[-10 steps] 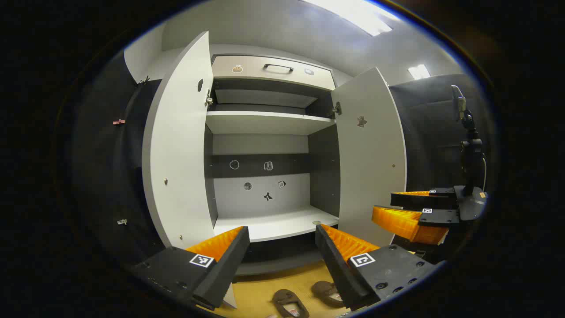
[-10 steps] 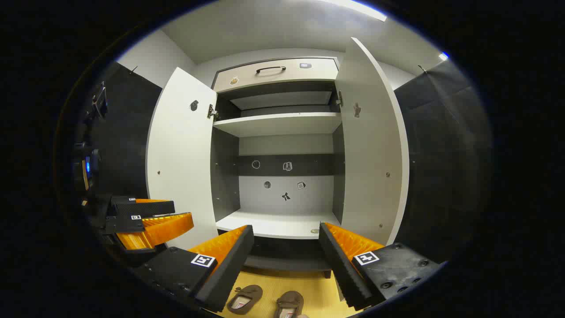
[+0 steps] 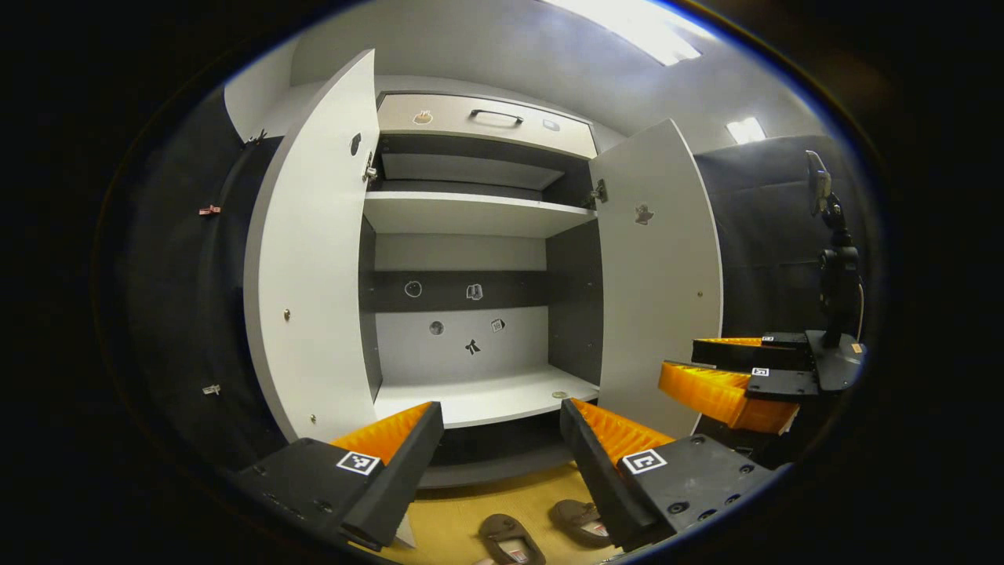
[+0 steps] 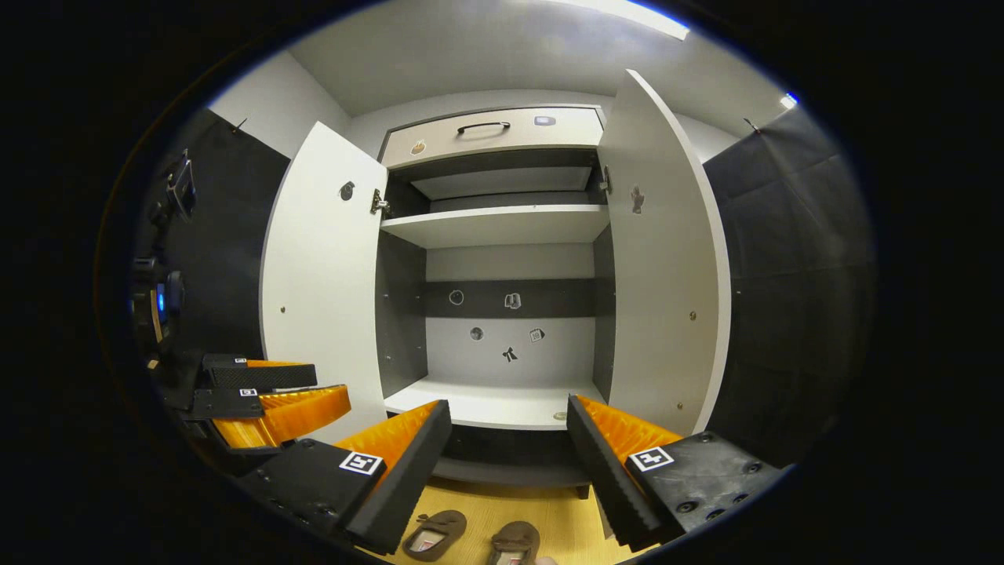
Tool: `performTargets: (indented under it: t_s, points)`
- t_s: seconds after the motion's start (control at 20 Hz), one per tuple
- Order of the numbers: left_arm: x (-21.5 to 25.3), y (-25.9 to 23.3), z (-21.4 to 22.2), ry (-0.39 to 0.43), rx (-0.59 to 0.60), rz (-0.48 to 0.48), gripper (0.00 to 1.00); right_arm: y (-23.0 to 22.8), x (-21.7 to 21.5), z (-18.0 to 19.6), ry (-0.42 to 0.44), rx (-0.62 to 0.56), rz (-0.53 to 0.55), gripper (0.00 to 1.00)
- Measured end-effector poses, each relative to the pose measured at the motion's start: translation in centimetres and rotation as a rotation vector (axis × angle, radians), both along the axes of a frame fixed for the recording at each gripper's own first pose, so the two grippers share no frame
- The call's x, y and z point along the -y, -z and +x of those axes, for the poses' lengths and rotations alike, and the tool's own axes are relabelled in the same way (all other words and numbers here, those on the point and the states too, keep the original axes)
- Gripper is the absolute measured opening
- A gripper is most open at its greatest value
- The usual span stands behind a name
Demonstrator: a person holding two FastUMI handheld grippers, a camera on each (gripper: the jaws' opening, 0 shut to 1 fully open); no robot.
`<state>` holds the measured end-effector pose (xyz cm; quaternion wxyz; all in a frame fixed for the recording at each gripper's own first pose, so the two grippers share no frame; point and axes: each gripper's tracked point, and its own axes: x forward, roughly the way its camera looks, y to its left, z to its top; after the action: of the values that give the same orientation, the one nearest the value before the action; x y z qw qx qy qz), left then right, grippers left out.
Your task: Grab one shoe with the right hand and put it into the shoe cabinet, grab the other shoe with the left hand and put it into the shoe cabinet; then close the right door with the right hand and the left door with the left hand.
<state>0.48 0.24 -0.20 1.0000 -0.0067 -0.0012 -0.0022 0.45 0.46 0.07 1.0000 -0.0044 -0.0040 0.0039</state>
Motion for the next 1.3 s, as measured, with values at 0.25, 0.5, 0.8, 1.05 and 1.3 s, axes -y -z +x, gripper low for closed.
performTargets:
  t_s: [0.25, 0.5, 0.8, 1.05, 1.3]
  points:
    - [-0.2, -0.1, 0.0, -0.003, 0.005, 0.004, 0.95, 0.6, -0.1, 0.2, -0.002, -0.019, -0.015, 0.98]
    - [-0.6, 0.1, -0.1, -0.009, 0.008, 0.008, 0.96, 1.8, -0.3, 0.2, -0.004, -0.049, -0.016, 0.98]
    - [-1.0, 0.6, 0.0, -0.006, -0.002, -0.005, 0.96, 4.7, -0.4, 0.2, 0.001, -0.108, 0.015, 0.98]
    - [-1.4, 1.5, 0.0, -0.009, -0.024, 0.010, 0.96, 11.4, -0.8, -0.2, 0.001, -0.250, 0.013, 0.98]
    - [-1.5, 2.6, -0.1, -0.002, -0.052, 0.000, 0.96, 17.9, -1.0, -0.8, 0.004, -0.370, 0.031, 0.98]
